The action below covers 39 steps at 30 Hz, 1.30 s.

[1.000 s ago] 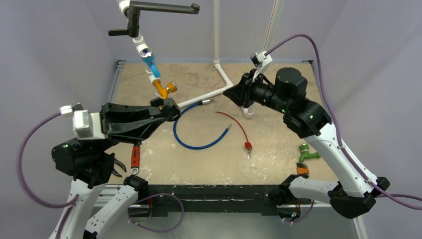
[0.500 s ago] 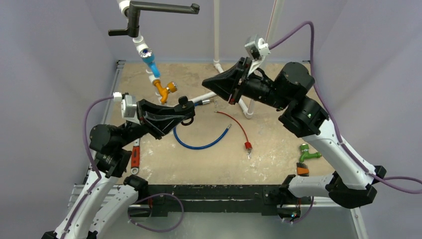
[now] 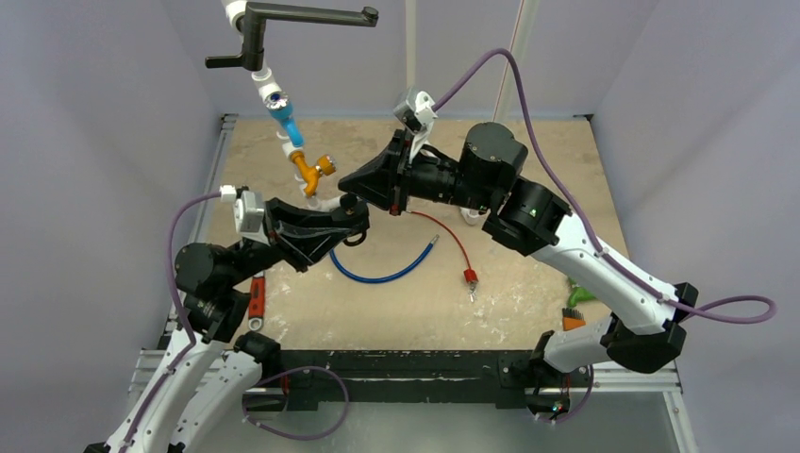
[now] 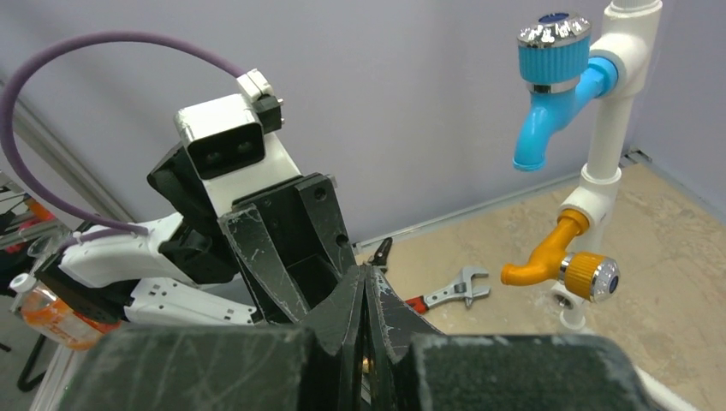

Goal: Unlock with the key
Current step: Unlock the lock.

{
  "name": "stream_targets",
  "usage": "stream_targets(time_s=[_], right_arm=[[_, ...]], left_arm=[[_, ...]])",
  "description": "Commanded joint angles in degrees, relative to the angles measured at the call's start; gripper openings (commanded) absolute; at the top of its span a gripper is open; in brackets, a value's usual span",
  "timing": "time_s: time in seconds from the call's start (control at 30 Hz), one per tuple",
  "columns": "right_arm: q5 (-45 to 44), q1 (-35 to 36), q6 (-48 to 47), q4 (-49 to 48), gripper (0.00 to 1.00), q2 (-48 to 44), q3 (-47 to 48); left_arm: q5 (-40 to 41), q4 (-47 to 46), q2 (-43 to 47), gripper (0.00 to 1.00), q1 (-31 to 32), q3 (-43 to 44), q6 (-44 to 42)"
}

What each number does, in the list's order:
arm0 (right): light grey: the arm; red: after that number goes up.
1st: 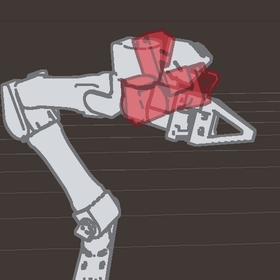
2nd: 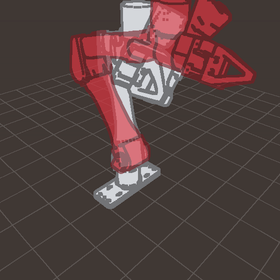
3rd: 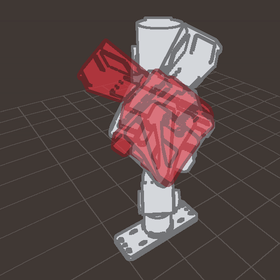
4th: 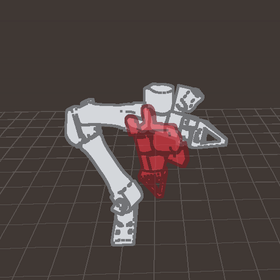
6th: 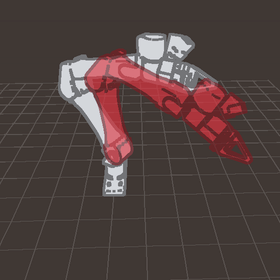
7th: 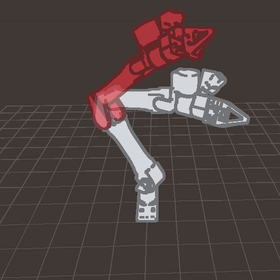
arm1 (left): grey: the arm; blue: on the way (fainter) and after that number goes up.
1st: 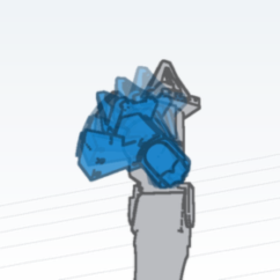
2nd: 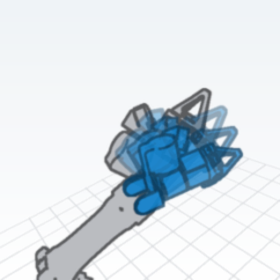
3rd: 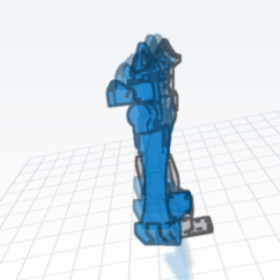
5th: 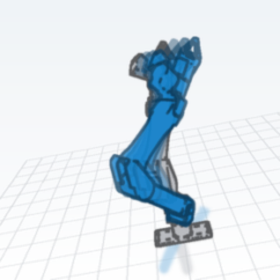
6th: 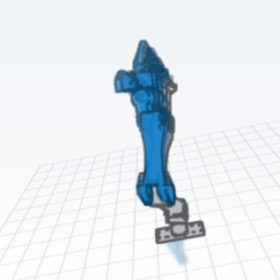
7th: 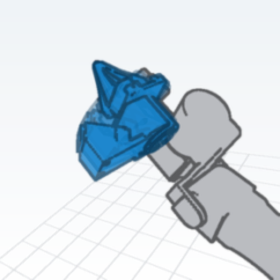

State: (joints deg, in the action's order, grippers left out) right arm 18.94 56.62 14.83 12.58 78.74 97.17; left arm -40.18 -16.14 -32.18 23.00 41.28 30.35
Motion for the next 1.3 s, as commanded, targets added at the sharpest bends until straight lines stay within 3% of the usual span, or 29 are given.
stream_targets(time_s=[0.0, 0.5, 0.97, 1.13, 1.27], right_arm=[[-1.07, 1.02, -1.41, -1.14, 0.0, -0.33, 3.94], [-3.0, 3.84, -0.83, -0.1, 0.0, -0.68, -1.89], [-6.12, 5.46, 2.21, -3.46, 0.0, -4.97, -14.39], [-4.43, 5.44, 2.66, 0.46, 0.01, -5.01, -8.13], [-0.77, 5.43, 1.98, 1.89, 0.1, -5.71, -1.42]], left_arm=[[0.98, -6.09, 1.48, 0.0, -0.15, 0.17, -1.04], [1.16, -6.44, 2.39, 0.0, -1.33, 1.28, -0.69], [1.44, -8.12, 2.83, 0.0, -3.3, 4.21, -0.12], [-0.06, -6.94, 2.89, 0.0, -3.43, 3.07, -0.76], [-0.26, -6.43, 3.16, 0.0, -3.41, 1.28, -1.22]])
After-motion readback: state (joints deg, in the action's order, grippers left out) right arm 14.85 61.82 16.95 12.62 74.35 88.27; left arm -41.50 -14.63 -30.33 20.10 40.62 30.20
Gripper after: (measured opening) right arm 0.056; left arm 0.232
